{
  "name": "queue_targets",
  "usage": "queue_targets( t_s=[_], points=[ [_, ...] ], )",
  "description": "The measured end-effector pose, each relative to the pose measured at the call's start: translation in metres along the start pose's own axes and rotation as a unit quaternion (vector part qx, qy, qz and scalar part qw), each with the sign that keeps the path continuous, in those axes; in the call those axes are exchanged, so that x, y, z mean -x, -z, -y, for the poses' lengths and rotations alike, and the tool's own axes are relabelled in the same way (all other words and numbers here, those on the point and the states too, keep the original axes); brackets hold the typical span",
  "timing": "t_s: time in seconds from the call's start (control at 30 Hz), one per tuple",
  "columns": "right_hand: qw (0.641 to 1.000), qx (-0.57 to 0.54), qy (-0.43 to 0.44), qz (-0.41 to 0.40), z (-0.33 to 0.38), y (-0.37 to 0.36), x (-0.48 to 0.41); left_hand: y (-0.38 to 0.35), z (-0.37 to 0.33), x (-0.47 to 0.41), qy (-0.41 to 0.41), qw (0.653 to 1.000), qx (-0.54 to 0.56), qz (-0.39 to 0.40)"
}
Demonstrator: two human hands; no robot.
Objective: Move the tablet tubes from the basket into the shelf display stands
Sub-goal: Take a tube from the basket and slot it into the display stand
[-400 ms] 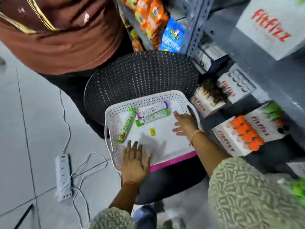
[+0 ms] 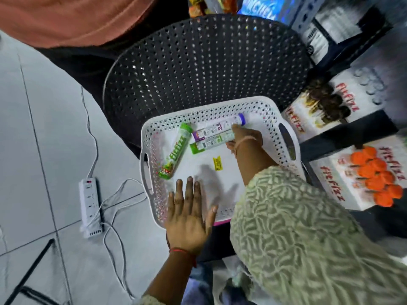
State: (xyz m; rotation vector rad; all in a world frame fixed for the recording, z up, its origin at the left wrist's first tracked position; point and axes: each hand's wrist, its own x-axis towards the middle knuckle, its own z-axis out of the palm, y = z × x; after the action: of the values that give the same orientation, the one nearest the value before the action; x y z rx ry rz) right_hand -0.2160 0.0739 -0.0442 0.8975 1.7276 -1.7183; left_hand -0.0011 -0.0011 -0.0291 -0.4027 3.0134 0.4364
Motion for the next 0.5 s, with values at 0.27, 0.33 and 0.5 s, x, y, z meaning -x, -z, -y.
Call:
queue_targets(
  t_s=[0.27,0.33,0.5],
  points=[
    [0.988,-0.093,0.074,-0.095,0.015,0.047,0.045,0.009,-0.004,-0.001,0.01,0.999,0.03,0.023],
    [0.982,-0.107,0.111,-0.107,0.024,0.08,0.074,0.015,-0.011,-0.002,0.008,0.998,0.053,0.025],
    [0.93,-0.122,0.271,-0.217,0.057,0.193,0.163,0.035,-0.085,-0.015,-0.076,0.989,0.125,-0.009]
  ],
)
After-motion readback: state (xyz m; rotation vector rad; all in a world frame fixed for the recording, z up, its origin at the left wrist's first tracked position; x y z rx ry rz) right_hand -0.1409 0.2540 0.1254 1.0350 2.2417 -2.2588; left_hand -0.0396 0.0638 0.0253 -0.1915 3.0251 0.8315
